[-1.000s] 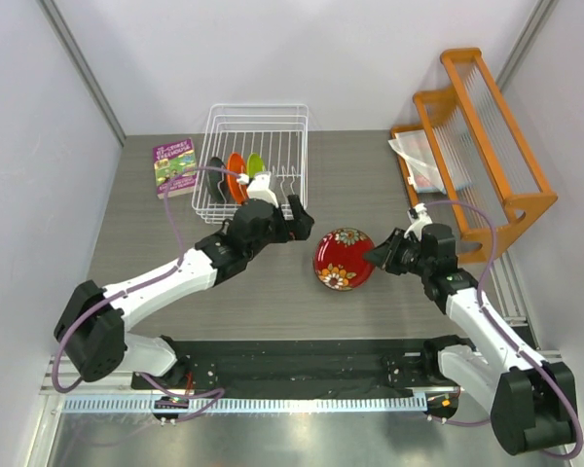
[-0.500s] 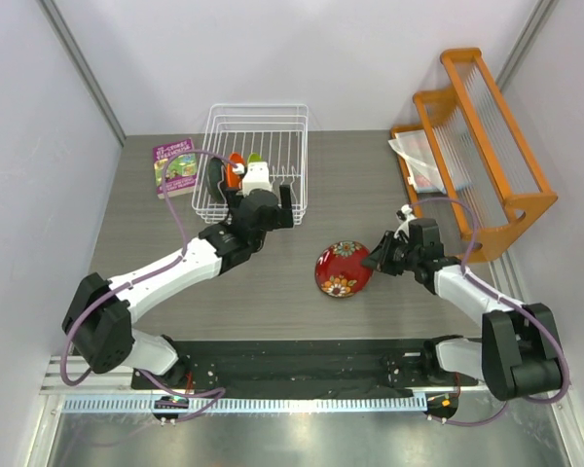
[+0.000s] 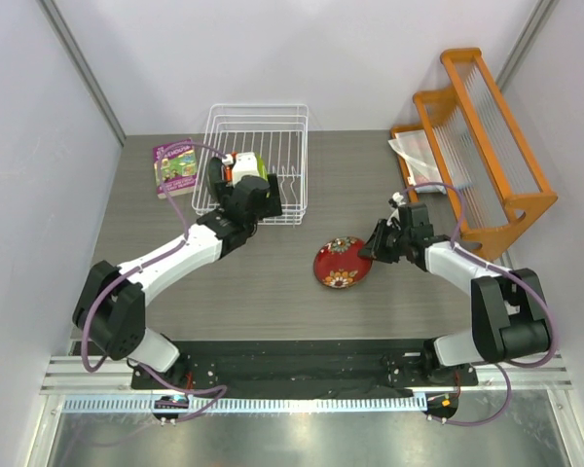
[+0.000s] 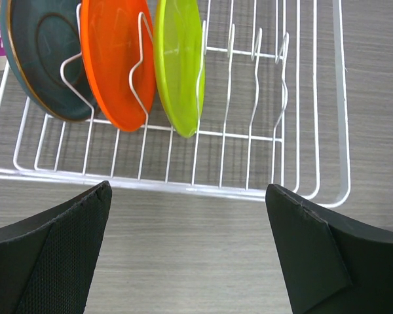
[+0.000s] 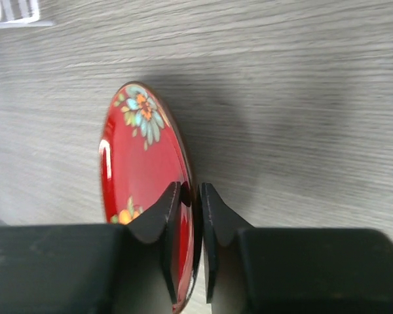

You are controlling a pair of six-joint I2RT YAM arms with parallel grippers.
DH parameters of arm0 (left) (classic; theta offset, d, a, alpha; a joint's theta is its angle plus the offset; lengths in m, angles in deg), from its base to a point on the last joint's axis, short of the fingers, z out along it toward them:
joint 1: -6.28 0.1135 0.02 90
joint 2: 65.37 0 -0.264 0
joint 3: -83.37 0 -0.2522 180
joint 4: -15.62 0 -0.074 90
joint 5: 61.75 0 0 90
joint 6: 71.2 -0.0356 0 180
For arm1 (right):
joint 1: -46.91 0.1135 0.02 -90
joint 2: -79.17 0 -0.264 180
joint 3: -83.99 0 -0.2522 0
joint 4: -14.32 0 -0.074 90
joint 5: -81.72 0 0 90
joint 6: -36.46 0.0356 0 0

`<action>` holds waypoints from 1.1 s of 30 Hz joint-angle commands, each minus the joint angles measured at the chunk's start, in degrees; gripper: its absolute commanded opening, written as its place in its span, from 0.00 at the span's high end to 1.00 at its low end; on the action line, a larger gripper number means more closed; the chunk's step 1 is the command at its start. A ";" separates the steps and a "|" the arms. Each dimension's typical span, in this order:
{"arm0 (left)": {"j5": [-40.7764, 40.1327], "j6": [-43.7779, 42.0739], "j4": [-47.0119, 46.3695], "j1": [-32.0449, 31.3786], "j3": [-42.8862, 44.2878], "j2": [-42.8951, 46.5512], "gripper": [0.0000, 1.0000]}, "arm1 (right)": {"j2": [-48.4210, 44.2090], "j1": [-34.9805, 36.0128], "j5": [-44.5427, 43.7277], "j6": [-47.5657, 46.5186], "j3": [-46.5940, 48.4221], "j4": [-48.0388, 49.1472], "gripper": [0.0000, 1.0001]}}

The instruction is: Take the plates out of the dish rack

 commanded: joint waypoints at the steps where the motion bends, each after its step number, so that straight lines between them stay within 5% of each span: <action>1: 1.90 -0.39 -2.21 1.90 3.27 -2.57 0.01 | 2.37 0.09 -10.97 -3.67 1.94 -5.42 0.76; 11: 5.95 -1.36 -4.76 6.29 10.38 -10.92 0.01 | 2.89 0.61 -14.41 -4.11 3.17 -7.88 0.61; 13: 6.47 -1.62 -5.47 6.73 11.45 -12.84 0.01 | 2.98 0.79 -16.67 -4.37 3.79 -9.38 0.50; 18: 6.39 -2.59 -6.44 8.23 15.58 -16.63 0.01 | -0.17 2.20 -21.68 -5.34 5.28 -13.33 0.47; 26: 3.57 -3.82 -7.75 9.81 21.03 -23.48 0.21 | -8.96 4.39 -26.97 -3.41 6.51 -15.71 0.45; 28: 3.40 -3.73 -8.10 10.25 21.73 -24.36 0.39 | -11.94 4.48 -27.41 -3.49 6.69 -16.15 0.45; 33: 2.79 -3.12 -6.88 10.87 23.66 -27.35 0.63 | -15.91 4.57 -28.38 -3.76 8.27 -18.17 0.43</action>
